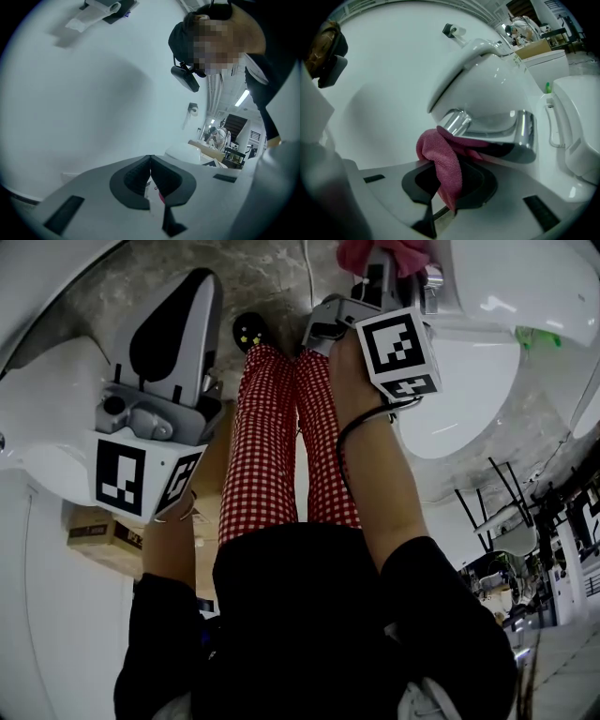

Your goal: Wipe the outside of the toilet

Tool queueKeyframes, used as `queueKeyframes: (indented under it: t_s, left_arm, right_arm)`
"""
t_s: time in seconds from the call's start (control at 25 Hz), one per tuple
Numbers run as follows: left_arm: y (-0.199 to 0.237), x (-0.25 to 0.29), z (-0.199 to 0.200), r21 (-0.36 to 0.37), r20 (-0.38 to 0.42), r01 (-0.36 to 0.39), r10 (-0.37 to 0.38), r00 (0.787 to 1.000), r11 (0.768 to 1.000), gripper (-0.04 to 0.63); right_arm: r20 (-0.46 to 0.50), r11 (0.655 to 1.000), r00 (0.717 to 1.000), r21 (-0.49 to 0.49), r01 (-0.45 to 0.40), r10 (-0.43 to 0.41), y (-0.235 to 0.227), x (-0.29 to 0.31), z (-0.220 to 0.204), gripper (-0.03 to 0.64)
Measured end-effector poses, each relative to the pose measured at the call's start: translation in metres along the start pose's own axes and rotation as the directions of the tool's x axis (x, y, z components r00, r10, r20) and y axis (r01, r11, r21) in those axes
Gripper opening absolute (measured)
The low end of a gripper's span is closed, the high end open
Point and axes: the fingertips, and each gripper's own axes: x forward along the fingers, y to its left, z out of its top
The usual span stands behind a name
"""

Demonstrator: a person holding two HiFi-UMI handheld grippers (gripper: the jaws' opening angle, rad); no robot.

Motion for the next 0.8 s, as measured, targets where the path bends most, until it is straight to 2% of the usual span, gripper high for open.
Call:
queueKeyframes:
  t_s: [0.56,0.8]
  left_arm:
    - [0.009,-0.002,-0.004,-0.007,-0.004,-0.023,0.022,1.000,1.000,0.009]
    - [0.012,-0.008,-0.007,-0.001,-0.011,-0.035,0.035,0.999,0.999,0.009]
  right_arm:
    - [-0.092,0.987,0.985,0.053,0.151,-0.146,-0.053,0.006,-0.040,0.078]
    - [-0.132,0.982,0.973,0.002,0.191,-0.189,-0.072,0.008,-0.056,0.078]
